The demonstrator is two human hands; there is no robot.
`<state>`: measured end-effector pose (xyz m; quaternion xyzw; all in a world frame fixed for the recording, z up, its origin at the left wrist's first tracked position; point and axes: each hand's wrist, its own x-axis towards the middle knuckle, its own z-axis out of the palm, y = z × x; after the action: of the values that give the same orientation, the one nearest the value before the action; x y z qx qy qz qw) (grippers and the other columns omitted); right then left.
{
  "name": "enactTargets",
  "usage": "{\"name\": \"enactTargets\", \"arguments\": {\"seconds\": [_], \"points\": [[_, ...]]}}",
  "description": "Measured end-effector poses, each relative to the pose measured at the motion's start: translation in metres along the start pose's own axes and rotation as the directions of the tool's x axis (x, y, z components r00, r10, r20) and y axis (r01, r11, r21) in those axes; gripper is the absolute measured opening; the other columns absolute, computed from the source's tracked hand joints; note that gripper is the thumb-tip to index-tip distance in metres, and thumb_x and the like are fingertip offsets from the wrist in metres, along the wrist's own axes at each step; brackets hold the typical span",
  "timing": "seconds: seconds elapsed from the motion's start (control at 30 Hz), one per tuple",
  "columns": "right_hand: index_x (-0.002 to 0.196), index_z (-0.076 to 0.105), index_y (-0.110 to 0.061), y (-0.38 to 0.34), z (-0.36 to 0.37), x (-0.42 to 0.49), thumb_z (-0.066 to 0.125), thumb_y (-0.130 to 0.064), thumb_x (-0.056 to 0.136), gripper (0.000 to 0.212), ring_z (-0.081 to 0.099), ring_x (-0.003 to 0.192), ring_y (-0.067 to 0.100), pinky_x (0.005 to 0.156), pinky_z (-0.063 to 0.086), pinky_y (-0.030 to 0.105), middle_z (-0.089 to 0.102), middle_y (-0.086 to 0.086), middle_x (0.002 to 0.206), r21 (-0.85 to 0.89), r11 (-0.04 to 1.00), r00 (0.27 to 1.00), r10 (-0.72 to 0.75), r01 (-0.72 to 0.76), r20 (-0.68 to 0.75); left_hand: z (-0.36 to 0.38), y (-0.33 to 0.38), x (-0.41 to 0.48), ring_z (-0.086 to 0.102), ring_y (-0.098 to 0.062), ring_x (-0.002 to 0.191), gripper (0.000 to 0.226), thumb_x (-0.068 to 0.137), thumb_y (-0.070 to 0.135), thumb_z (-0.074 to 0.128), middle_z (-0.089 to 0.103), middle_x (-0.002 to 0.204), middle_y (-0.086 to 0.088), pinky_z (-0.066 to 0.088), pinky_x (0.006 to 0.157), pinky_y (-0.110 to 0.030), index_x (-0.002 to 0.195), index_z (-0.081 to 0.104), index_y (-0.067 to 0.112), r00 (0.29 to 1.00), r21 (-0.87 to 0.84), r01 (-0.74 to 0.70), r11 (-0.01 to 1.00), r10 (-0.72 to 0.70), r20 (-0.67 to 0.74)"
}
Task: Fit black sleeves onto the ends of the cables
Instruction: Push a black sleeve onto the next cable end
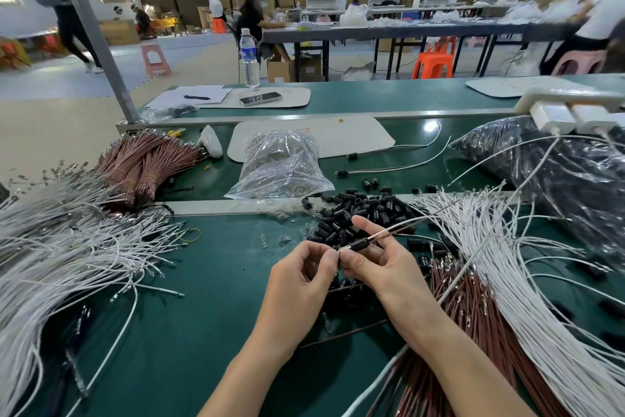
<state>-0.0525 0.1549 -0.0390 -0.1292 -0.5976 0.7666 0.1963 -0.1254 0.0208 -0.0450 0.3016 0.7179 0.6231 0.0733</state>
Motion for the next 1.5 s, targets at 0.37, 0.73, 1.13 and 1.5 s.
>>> {"name": "enactTargets", "arguments": {"seconds": [0.37,0.73,1.13,1.5], "points": [[0.135,0.054,-0.037,-0.001,-0.001,-0.001,0.076,-0.018,0.086,0.057,0.074,0.095,0.02,0.085,0.058,0.026,0.077,0.011,0.097,-0.131,0.991,1.0,-0.011,0.01,-0.006,0.002,-0.006,0.001,0.046,0.0,0.055,0.015,0.099,0.031,0.062,0.059,0.063,0.017,0.037,0.054,-0.013,0.087,0.065,0.038,1.0,0.05,-0.006,0.999,0.006,0.003],[0.092,0.082,-0.026,-0.007,0.002,-0.005,0.074,-0.043,0.081,0.021,0.07,0.076,0.009,0.068,0.056,0.02,0.078,0.002,0.085,-0.166,0.983,0.997,0.075,-0.077,-0.017,0.001,-0.006,0.001,0.067,-0.018,0.075,0.011,0.1,0.035,0.061,0.073,0.084,0.008,0.054,0.07,-0.035,0.094,0.068,0.04,0.999,0.042,-0.035,0.998,0.036,-0.025],[0.087,0.082,-0.011,-0.009,-0.002,0.002,0.077,-0.035,0.075,0.028,0.069,0.075,0.011,0.066,0.057,0.019,0.076,0.009,0.089,0.148,0.981,0.981,0.148,-0.129,-0.128,-0.052,-0.022,0.042,0.064,-0.015,0.095,0.032,0.105,0.043,0.044,0.059,0.116,0.01,0.051,0.074,-0.033,0.133,0.056,0.032,0.989,0.758,0.133,0.639,-0.032,-0.146],[0.089,0.076,-0.004,-0.006,-0.003,0.006,0.078,-0.031,0.073,0.031,0.069,0.07,0.01,0.063,0.057,0.018,0.075,0.01,0.084,0.253,0.959,0.977,0.166,-0.129,-0.134,-0.012,-0.005,0.011,0.061,-0.006,0.082,0.005,0.092,0.047,0.056,0.063,0.089,0.017,0.049,0.068,-0.023,0.096,0.053,0.045,0.988,0.348,-0.094,0.933,0.131,-0.084]]}}
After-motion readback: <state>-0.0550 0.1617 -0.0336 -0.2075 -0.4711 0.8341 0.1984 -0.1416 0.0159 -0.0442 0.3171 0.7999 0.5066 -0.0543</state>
